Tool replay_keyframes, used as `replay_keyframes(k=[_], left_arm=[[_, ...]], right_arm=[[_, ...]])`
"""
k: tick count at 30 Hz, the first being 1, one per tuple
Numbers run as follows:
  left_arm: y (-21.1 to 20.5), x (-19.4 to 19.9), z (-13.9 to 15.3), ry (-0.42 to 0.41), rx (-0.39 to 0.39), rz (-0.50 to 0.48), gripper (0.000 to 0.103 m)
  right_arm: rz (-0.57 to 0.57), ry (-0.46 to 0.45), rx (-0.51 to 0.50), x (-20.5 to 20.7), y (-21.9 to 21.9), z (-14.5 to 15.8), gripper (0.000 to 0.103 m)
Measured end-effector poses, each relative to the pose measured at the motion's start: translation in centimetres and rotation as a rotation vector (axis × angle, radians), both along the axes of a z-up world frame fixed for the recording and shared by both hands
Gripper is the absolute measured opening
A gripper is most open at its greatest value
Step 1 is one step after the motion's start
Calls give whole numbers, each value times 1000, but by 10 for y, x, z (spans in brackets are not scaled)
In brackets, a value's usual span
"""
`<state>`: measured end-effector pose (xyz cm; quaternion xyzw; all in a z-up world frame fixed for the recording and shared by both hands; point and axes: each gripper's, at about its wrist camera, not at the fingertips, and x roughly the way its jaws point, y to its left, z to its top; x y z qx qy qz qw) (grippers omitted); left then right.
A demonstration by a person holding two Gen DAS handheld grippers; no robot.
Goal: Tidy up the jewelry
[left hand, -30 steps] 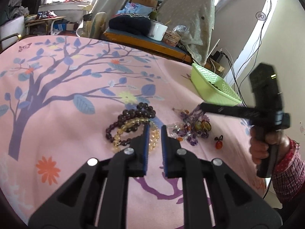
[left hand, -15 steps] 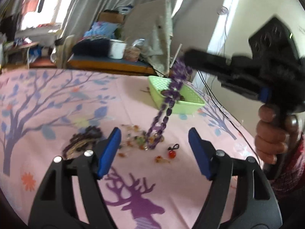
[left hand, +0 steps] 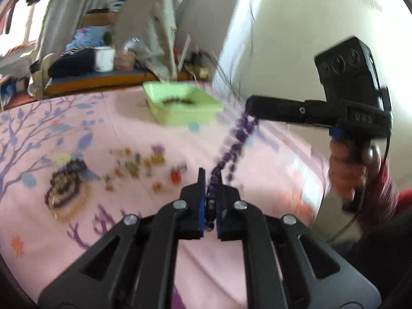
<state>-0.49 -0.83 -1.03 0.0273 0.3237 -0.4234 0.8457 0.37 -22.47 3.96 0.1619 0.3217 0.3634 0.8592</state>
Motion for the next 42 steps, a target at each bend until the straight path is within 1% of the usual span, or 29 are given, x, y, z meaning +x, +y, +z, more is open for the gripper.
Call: replay_keyframes(k=[2,4,6,7,8,9,10,11,12,14,16,18,20,22,23,24,25,26,27,28,29,31,32,33,35,37,38,41,42], left_arm=[[-7,-8,-22,45,94,-21,6],[-10,-9,-40,83,170,-11,7],[-7,-5,-55,138,235,23,11],[-4,-4,-54,147,228,27,15],[2,-5,-52,151,214,31,20],[9,-7,-49,144,204,41,35],[13,-9,-46,134,201,53,50],[19,-11,-45,125,196,65,55],[24,-12,-42,125,185,76,56],[29,-13,-40,143,164,77,56],[28,-17,-37,148,146,60,56],[20,-27,-36,129,168,24,56],[9,-30,-42,127,203,4,56],[-1,-32,-51,127,246,-9,54],[-5,-34,-53,86,265,-1,49],[-7,-33,-53,72,280,4,38],[-8,-31,-53,65,288,11,26],[-8,-26,-52,74,284,19,18],[-7,-18,-51,104,269,28,9],[-6,-10,-52,134,246,31,8],[-4,-2,-51,170,207,32,8],[-7,6,-50,205,166,23,6],[-8,9,-47,207,151,18,6],[-10,11,-44,218,128,3,4],[-11,16,-32,211,93,-8,4],[-12,26,-14,215,32,-27,4],[-14,33,-1,208,3,-34,4],[-27,55,31,178,-46,-43,4],[-34,66,46,157,-63,-45,4]], right_arm=[[-1,77,-20,-10,-2,-31,0],[-31,139,-82,-12,1,-59,0],[-68,159,-158,-15,3,-80,0],[-79,153,-207,-17,3,-87,0],[-80,144,-231,-20,3,-90,0],[-66,131,-246,-23,2,-92,4],[-51,118,-255,-27,1,-92,16],[-42,99,-266,-30,0,-90,22],[-33,83,-284,-33,1,-89,29],[-10,58,-326,-37,4,-89,32],[21,29,-394,-40,10,-89,36],[58,3,-478,-39,21,-94,39],[101,-25,-568,-38,36,-99,43],[147,-51,-591,-37,47,-101,47],[156,-65,-594,-36,51,-102,47],[174,-68,-587,-32,56,-103,47],[190,-64,-580,-28,58,-103,45],[207,-68,-577,-27,61,-103,40],[223,-73,-565,-26,62,-101,11],[237,-62,-536,-23,63,-99,0],[247,-33,-497,-19,63,-99,0],[240,-27,-472,-15,65,-100,0],[234,-17,-462,-15,65,-99,0],[230,12,-412,-12,62,-97,0],[215,46,-309,-7,50,-88,0],[183,63,-205,2,33,-72,0],[165,65,-156,8,24,-62,0],[122,39,-75,27,5,-33,0],[96,13,-51,37,-5,-16,0]])
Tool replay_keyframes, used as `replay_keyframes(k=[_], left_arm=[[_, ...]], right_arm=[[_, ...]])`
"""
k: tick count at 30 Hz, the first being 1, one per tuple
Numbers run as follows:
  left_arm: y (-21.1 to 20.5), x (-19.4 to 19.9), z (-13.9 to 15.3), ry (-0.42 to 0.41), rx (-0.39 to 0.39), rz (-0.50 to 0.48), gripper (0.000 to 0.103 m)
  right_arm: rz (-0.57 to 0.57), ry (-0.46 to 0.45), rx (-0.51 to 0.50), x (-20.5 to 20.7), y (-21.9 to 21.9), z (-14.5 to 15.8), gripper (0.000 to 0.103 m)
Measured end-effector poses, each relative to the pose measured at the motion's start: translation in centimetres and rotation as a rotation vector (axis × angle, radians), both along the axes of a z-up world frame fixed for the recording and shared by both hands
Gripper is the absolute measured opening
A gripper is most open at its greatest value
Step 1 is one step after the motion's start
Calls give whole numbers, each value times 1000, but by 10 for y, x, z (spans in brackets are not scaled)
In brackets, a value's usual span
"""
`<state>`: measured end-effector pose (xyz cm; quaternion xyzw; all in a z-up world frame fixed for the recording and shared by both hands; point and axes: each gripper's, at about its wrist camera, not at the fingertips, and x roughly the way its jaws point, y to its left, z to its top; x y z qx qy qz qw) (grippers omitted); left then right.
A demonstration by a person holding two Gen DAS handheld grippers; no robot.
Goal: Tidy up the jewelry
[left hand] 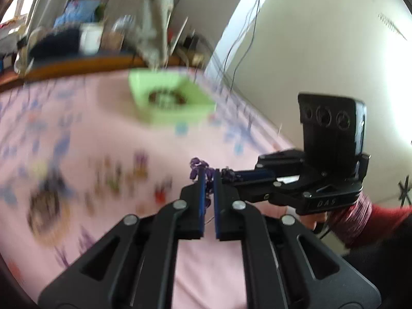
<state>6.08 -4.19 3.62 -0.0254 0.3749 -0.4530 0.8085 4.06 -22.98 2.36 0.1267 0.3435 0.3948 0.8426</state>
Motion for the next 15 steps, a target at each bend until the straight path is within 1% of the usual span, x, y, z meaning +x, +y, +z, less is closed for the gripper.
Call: replay_keyframes(k=[3,6,8,10,11,14,15], left_arm=[[-27,34,42,-86,-13,21,4],[-51,63,72,-147,-25,35,4],[-66,83,84,-177,-27,45,5],[-82,108,82,-163,-28,54,5],[-84,114,79,-150,-28,58,5],[-101,144,50,-59,-6,61,4],[-107,152,33,-19,7,57,4]], right_arm=[[-73,-79,14,26,-23,40,0],[-142,-148,4,51,-45,76,0],[-179,-173,-19,70,-56,89,0],[-210,-174,-49,84,-64,88,0],[-218,-160,-65,92,-68,82,0],[-243,-108,-95,107,-76,52,0],[-252,-84,-110,111,-80,38,0]])
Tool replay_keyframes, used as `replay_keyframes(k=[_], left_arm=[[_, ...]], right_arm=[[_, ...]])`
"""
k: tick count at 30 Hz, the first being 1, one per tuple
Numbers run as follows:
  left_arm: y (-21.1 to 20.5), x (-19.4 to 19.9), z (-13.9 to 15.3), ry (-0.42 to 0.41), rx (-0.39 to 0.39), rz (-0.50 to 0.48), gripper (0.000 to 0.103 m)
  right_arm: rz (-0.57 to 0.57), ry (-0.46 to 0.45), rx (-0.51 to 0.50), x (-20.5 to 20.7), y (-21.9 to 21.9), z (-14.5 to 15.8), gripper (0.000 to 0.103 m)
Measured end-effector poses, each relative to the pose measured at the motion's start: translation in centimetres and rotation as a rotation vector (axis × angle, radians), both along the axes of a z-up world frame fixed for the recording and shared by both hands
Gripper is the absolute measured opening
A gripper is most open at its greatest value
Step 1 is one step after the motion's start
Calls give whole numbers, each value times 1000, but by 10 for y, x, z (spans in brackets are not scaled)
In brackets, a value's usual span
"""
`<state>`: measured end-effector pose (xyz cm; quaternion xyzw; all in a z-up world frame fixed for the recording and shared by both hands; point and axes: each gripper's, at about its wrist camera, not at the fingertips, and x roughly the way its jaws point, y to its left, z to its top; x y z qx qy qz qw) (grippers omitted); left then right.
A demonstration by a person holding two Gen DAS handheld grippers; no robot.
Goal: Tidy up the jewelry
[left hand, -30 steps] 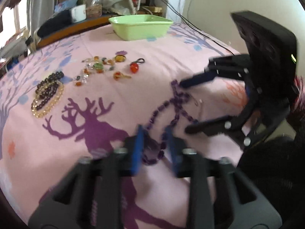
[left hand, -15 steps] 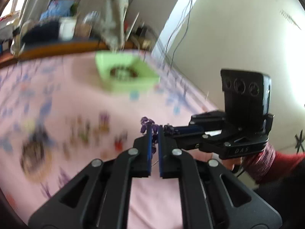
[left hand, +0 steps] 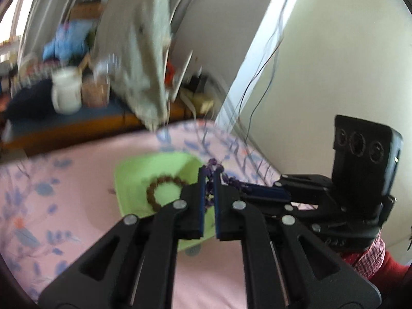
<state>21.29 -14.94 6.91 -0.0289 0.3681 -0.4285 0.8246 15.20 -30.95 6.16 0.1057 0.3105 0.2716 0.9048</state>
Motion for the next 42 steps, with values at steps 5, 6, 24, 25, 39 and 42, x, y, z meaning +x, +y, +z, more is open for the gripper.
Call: replay_keyframes(k=[5,6,24,25,39,42], left_arm=[[-29,16,-56,106,69,-9,4],[-35,19,-67,126,91,-5,5],[171,-74,-13,-14,-30,197,5],[182,-81,-21,-11,-18,224,5],[194,-120,-103,110,28,207,5],[191,-119,-105,124,26,197,5]], right_arm=[[-67,127,-52,15,-15,-61,0],[-83,138,-72,18,-15,-67,0],[-30,-7,57,-73,35,-53,19],[-9,26,68,-75,45,-65,19],[-66,222,-33,-16,66,-99,12],[-55,256,5,2,68,-115,9]])
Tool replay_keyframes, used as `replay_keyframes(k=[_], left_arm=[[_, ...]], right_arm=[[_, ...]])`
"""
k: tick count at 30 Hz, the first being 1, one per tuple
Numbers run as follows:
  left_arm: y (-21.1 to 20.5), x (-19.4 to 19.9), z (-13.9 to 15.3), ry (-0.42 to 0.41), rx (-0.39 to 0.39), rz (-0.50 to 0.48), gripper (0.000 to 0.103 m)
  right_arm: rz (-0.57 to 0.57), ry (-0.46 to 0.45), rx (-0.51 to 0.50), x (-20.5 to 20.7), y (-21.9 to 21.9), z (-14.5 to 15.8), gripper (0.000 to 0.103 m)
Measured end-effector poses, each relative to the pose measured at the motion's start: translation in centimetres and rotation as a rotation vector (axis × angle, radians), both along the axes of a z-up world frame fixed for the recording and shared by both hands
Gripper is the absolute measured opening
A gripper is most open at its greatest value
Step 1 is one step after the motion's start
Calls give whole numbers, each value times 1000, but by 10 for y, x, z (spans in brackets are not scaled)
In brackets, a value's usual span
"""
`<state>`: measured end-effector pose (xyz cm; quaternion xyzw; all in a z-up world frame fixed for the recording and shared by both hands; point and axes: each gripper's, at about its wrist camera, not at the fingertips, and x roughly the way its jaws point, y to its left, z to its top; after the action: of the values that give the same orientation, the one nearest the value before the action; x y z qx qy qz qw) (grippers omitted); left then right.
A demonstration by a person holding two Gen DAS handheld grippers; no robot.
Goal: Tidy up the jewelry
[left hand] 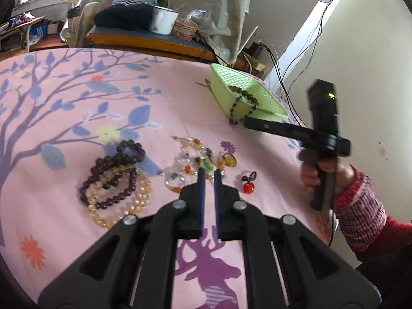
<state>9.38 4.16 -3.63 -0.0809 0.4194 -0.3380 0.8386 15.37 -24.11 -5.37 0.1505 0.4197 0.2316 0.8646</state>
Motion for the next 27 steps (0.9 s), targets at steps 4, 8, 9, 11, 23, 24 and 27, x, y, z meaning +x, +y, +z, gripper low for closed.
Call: replay_keyframes(k=[4,8,9,11,23,24,27], left_arm=[[-2,5,-1,10,5,4,5],[-3,11,2,14,-1,6,5],[-5,12,3,12,-4,2,5],[-9,14,5,7,-6,-9,5],[2,17,14,-26,22,35,5],[4,18,11,-18,34,38,5],[2,19,0,15,64,28,5]], right_arm=[[14,-39,97,8,9,9,0],[-8,-131,170,1,-5,46,0],[-19,-149,178,1,-11,55,0],[-51,-184,168,2,-27,72,0],[12,-71,-157,-15,-48,60,0],[34,-83,-127,-23,-42,61,0],[121,-82,-92,-33,-11,55,4]])
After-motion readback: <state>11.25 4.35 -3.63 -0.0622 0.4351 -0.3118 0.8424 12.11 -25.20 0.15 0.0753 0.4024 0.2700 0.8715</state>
